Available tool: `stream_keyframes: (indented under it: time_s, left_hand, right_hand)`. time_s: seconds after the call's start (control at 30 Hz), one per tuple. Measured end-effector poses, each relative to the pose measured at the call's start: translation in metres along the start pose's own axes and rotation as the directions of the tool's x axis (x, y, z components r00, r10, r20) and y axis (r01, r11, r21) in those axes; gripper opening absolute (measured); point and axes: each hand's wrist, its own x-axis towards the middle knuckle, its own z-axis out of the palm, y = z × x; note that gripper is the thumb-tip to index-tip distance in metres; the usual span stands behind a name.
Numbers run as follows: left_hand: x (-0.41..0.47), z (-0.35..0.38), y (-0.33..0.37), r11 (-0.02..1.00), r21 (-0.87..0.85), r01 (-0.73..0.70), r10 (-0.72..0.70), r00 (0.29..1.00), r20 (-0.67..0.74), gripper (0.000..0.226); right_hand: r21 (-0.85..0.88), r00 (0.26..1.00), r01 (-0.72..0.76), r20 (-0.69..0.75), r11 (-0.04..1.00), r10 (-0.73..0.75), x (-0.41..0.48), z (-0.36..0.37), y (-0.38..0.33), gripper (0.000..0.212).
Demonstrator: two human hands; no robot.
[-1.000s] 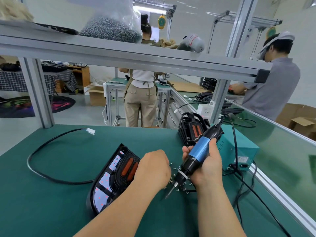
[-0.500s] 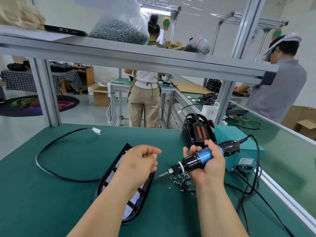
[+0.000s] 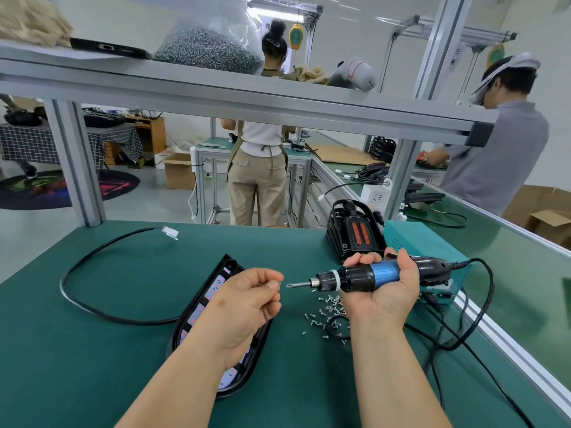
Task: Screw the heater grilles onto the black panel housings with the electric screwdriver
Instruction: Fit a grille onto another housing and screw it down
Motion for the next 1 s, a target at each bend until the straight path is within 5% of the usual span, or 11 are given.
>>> stream_keyframes:
  time_s: [1.0]
  left_hand:
    - [0.0023,0.0008,-0.0070,0.950,0.276,-0.145,0.137,0.989,0.046,0.021]
  right_hand:
    - [-0.048,0.995,0.050,0.086,0.998,-0.046,-0.0008,0.0010,0.0003,0.026]
